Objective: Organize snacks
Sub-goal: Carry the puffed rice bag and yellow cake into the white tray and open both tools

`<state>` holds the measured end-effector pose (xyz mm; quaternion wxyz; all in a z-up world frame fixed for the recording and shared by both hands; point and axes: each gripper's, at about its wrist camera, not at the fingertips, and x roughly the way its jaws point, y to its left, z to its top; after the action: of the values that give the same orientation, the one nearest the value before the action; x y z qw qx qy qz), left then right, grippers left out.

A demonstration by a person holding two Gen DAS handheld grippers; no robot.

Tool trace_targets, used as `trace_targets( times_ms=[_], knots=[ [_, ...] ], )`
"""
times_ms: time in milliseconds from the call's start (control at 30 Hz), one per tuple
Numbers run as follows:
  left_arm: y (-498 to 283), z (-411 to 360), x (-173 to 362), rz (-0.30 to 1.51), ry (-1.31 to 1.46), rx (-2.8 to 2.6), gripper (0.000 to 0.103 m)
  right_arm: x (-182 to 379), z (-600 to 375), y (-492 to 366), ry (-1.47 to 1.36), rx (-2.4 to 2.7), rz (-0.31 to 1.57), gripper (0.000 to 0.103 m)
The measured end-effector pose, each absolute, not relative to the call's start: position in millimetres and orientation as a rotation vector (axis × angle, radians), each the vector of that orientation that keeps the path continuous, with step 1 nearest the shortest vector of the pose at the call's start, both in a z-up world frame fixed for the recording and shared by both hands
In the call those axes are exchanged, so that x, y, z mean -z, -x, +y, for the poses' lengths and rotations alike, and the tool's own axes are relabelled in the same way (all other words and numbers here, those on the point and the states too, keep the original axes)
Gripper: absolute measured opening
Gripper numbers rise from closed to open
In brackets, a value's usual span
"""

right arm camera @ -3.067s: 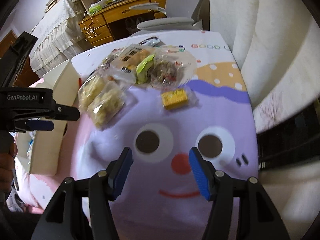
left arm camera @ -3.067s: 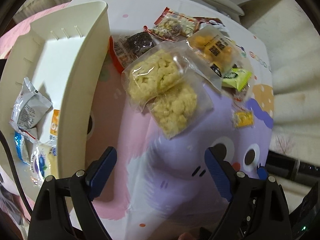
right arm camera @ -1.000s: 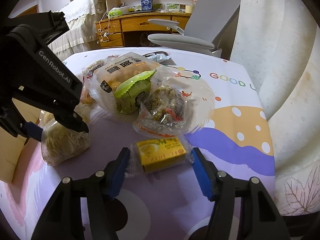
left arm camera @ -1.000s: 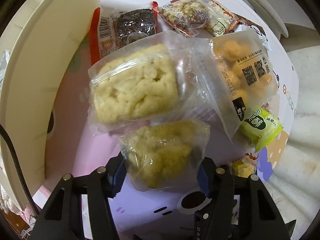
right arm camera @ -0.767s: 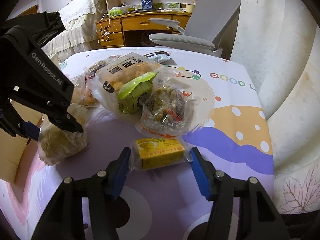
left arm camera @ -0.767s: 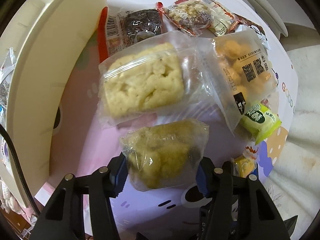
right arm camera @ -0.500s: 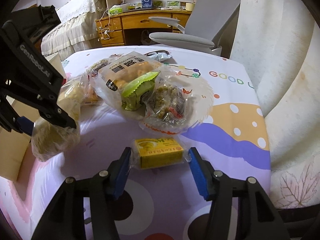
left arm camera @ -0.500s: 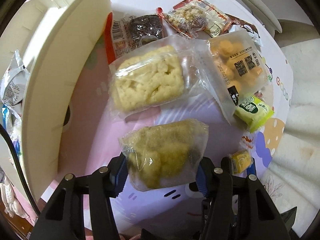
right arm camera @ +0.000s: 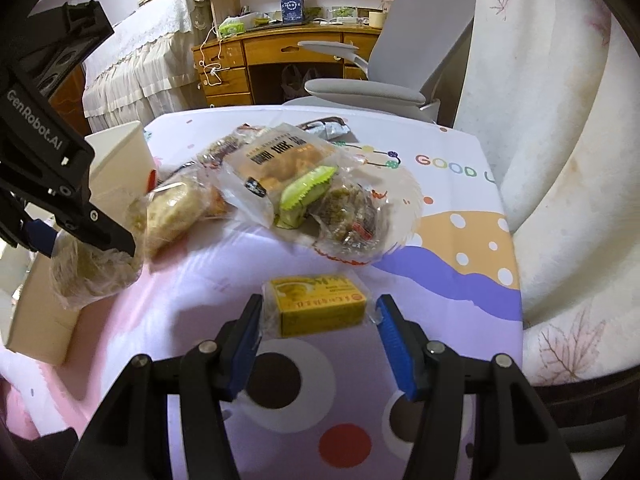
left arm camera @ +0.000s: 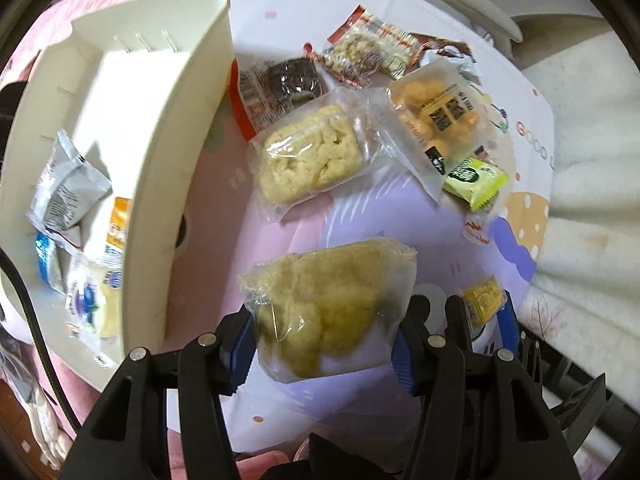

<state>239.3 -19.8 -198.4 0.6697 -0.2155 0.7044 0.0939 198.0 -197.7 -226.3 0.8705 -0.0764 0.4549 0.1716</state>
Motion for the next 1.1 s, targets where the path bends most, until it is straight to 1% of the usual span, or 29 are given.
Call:
trace_targets(
  times_ms=[267,567,800,1100],
  knots=[
    [-222,-5,160,1.518,0.445,-0.116,0.055,196,-179,-171,0.156,-0.377,0.92,0.057],
    [-200,16,130,1.477,0.422,0.018,0.055,173,-143,-135,0.163,-0.388,0.902,0.057],
    [-175,49,107,1.446,0.375,0.105,0.055,158,-111,-106,0.149,-0.357,0.896,0.057],
    [-152,103,92,1.404,0.346,0.162,0.055,137,-66,-81,0.135,-0.317,0.849,0.057]
  ],
)
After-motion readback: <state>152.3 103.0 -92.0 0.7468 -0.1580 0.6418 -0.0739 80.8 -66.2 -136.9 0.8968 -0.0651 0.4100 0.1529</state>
